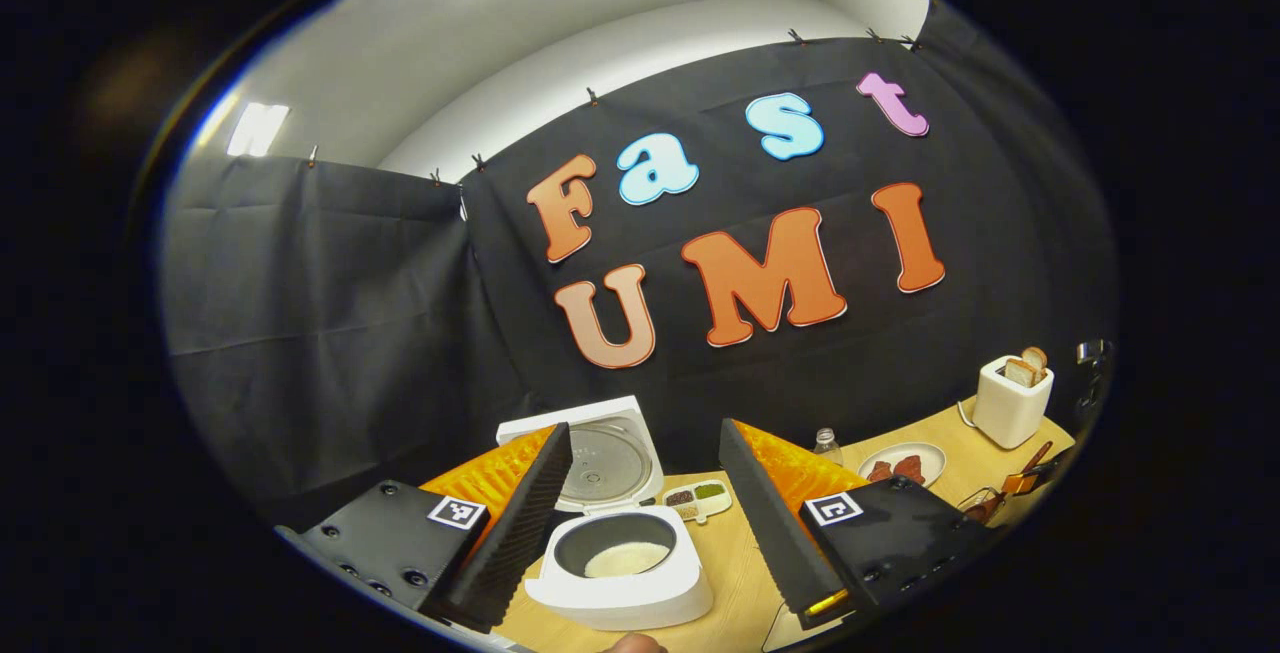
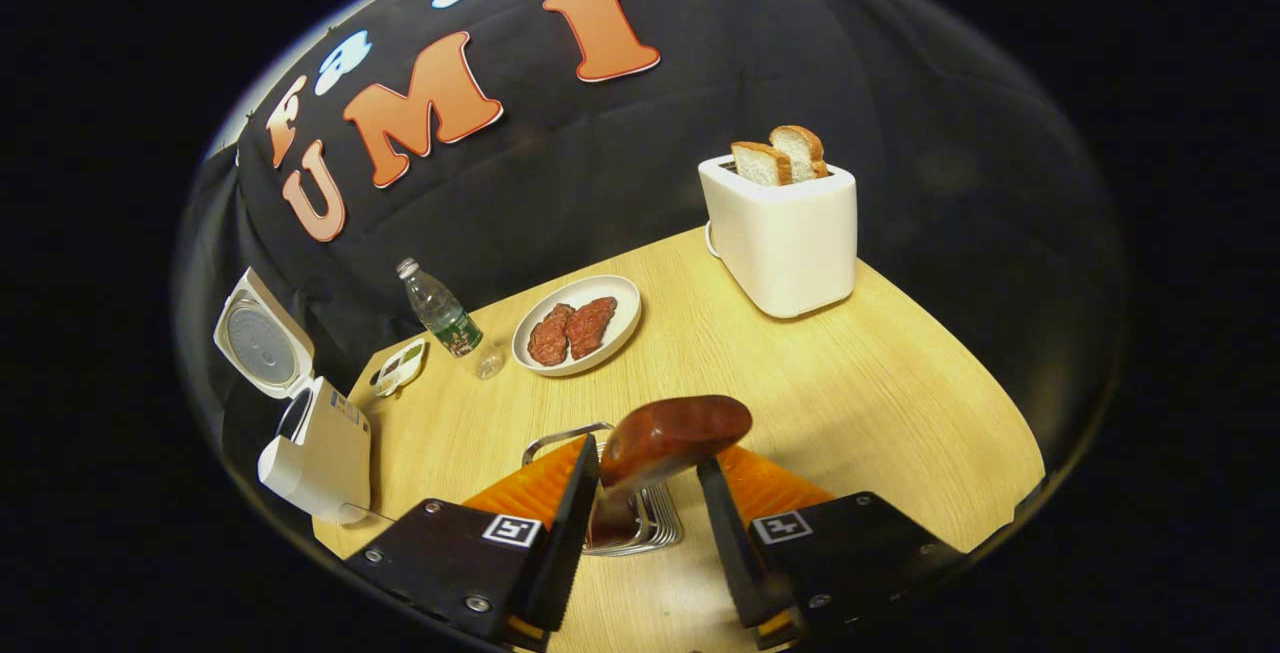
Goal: Close the left gripper, press the button to open the rice cooker; take a wooden spoon from the chopstick holder with the right hand, scoop a spoonful of rice and pour it into the rice cooker, then put the wooden spoon back into the chopstick holder.
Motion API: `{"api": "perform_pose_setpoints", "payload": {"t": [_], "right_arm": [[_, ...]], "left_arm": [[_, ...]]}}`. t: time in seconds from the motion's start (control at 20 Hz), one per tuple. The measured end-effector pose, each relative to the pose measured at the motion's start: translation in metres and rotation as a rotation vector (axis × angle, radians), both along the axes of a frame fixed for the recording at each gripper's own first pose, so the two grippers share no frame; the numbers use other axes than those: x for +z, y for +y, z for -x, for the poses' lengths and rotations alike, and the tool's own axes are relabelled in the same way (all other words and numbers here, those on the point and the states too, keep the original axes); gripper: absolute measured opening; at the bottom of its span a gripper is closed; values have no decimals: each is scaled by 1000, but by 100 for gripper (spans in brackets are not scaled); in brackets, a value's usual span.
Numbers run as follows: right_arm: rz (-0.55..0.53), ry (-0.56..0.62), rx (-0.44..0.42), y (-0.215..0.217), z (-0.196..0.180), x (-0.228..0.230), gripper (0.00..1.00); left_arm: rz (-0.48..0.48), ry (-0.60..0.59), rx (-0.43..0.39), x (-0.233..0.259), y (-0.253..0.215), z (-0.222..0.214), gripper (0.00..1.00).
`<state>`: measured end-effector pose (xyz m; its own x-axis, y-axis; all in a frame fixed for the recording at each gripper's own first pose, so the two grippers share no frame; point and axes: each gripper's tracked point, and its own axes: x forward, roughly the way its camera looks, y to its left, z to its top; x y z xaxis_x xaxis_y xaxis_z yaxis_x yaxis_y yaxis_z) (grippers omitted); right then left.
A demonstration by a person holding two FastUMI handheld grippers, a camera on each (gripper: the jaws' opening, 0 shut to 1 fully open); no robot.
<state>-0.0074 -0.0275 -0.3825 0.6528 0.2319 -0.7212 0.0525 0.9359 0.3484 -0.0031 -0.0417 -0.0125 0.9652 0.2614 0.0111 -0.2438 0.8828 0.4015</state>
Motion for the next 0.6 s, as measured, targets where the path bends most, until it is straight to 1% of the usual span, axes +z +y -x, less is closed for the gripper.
{"api": "perform_pose_setpoints", "payload": {"t": [0.1,0.15,0.2,0.25,0.45,0.5,0.6], "right_arm": [[5,5,-9,5,-4,-3,47],[-9,9,-10,9,-4,0,34],[-24,8,-19,15,-7,2,28],[-16,11,-27,15,-7,3,22],[35,26,-60,18,-5,8,14],[44,26,-74,20,-4,11,14],[48,4,-74,24,-4,29,13]], "left_arm": [[-5,-1,-20,3,0,-6,96],[-4,0,-30,3,0,-10,96],[-1,0,-40,3,1,-12,96],[-1,0,-50,5,2,-14,96],[7,-1,-80,9,18,-22,96],[14,0,-82,8,24,-22,96],[33,6,-81,6,38,-24,96]]}}
